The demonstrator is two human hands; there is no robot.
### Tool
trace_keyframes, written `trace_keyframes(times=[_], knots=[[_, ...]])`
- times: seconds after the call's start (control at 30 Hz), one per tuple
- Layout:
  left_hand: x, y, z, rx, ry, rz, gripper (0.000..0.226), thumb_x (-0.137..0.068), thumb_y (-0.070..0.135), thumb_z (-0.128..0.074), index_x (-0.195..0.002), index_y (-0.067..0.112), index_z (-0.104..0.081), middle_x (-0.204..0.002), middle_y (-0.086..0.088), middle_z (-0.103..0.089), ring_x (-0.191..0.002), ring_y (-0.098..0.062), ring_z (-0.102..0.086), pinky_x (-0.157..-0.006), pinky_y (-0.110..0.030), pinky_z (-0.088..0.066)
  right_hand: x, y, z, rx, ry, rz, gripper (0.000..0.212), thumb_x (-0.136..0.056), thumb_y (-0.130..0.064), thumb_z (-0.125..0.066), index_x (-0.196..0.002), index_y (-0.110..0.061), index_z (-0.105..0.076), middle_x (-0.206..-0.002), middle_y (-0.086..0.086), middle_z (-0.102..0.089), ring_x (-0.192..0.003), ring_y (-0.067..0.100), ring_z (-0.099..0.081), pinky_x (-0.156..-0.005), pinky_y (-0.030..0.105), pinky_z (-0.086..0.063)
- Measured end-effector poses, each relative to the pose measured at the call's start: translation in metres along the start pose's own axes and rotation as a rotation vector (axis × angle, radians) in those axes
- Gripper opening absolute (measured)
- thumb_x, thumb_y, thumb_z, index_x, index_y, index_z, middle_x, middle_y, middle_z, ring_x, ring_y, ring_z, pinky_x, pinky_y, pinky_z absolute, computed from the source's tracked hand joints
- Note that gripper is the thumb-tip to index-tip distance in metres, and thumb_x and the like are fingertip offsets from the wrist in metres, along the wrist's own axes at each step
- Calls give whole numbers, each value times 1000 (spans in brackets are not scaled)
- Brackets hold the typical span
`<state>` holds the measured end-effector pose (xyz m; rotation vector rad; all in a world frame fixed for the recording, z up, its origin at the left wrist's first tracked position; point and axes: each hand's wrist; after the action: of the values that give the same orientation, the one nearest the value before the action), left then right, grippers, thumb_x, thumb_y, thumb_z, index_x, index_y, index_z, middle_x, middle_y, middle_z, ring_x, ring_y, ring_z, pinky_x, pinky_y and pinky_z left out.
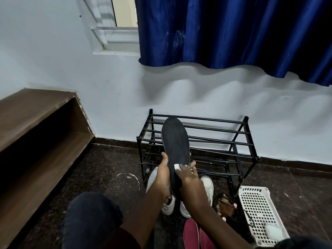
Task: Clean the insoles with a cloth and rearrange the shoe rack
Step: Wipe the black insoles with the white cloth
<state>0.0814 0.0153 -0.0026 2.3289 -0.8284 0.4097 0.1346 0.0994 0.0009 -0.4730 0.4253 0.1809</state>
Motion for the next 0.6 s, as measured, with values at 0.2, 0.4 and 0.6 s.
trace_keyframes(times=[0.2,0.4,0.6], knots=[[-6,-1,3,46,-28,-7,88,-83,77,-27,-127,8,-59,-126,-10,-61,-102,-33,-66,-87,-41,-50,11,14,-4,53,-173,222,30,-77,-21,-43,-94,-17,-68,-105,0,-67,-103,15,-63,-84,19,-46],[-9,-19,5,50,-63,-35,66,-100,46,-26,-94,1,-74,-99,-19,-70,-84,-26,-71,-61,-31,-58,-53,24,10,178,-108,-27,6,-80,-16,-60,-77,-16,-65,-87,3,-66,-86,22,-64,-55,25,-46],[-9,3,8,9,-87,23,85,-84,74,-32,-119,4,-65,-118,-17,-65,-106,-31,-64,-86,-40,-52,-21,4,8,-100,4,125,19,-70,-17,-50,-66,-21,-68,-71,-3,-69,-63,13,-65,-46,20,-47]])
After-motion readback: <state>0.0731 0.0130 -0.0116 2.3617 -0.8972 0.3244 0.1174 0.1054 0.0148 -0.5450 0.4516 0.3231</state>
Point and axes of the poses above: each hand's wrist, its own x-axis away from the middle knuckle, its own z-axis out of the back of the hand, y = z × x
